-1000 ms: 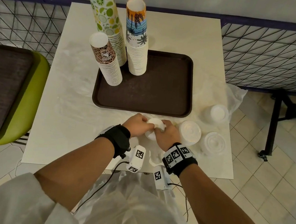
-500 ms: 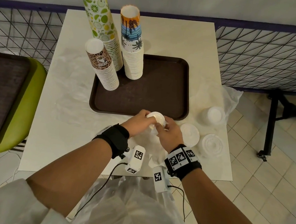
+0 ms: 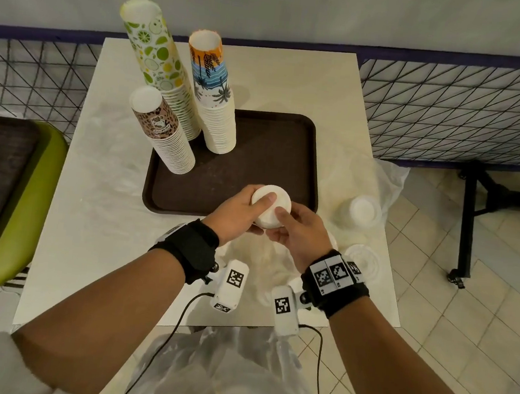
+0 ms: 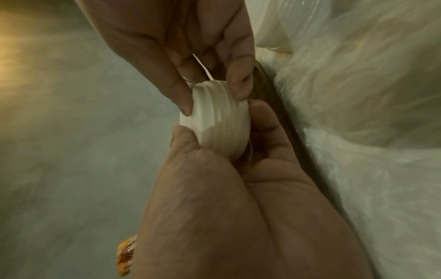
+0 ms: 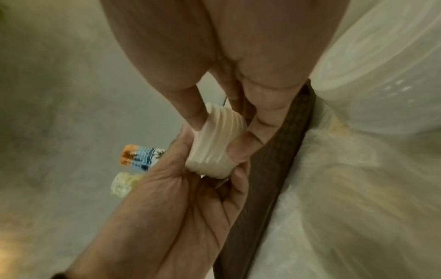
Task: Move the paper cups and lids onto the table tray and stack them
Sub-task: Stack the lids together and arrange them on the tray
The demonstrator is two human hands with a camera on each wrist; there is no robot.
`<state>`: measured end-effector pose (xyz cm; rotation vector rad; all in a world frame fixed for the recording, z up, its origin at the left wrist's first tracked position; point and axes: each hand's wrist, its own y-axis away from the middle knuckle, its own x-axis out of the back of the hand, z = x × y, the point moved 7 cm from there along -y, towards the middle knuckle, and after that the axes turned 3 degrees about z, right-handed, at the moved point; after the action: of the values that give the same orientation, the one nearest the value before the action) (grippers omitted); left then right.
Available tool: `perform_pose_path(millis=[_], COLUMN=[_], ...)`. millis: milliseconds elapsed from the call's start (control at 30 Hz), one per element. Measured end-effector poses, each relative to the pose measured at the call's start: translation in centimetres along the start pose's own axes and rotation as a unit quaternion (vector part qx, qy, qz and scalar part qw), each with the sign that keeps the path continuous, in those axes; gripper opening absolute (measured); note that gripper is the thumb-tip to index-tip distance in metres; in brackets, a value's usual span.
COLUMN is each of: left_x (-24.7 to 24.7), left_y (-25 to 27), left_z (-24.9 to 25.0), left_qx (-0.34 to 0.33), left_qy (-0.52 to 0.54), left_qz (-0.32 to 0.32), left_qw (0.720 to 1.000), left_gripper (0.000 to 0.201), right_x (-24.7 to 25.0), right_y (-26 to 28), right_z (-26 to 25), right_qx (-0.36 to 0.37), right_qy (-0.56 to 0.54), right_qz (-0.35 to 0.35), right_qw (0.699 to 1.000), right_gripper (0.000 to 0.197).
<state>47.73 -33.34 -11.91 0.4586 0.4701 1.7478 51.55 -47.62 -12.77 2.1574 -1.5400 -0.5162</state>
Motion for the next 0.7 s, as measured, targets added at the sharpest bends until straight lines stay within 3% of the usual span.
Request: perform_pose_path(millis=[167, 333, 567, 700], left_x=[0.5, -0.2, -1.3, -1.2], left_y=[-1.7, -4.3, -8.0, -9.4], left_z=[0.4, 1.3, 0.5, -0.4], left_qx=[0.013, 0.013, 0.066, 0.065], left_qy=[0.084, 0.048, 0.038, -0.098], left_qz=[0.058, 0.064, 0.067, 0.075], left_qw=[0.995, 0.997, 0.995, 0.99], left_gripper=[0.037, 0.022, 0.026, 0.046], right_x=[1.4, 2.7, 3.0, 2.6], right_y=[-2.3, -5.1, -9.0, -10.5], right_z=[-1.7, -4.2, -4.8, -4.2], right_qx=[-0.019, -0.027, -0.069, -0.065], right_qy=[0.021, 0.113, 0.217, 0.353], right_qz=[0.024, 0.036, 0.019, 0.014], right_qw=[0.999, 0.993, 0.974, 0.933], right_gripper=[0.036, 0.029, 0.025, 0.028])
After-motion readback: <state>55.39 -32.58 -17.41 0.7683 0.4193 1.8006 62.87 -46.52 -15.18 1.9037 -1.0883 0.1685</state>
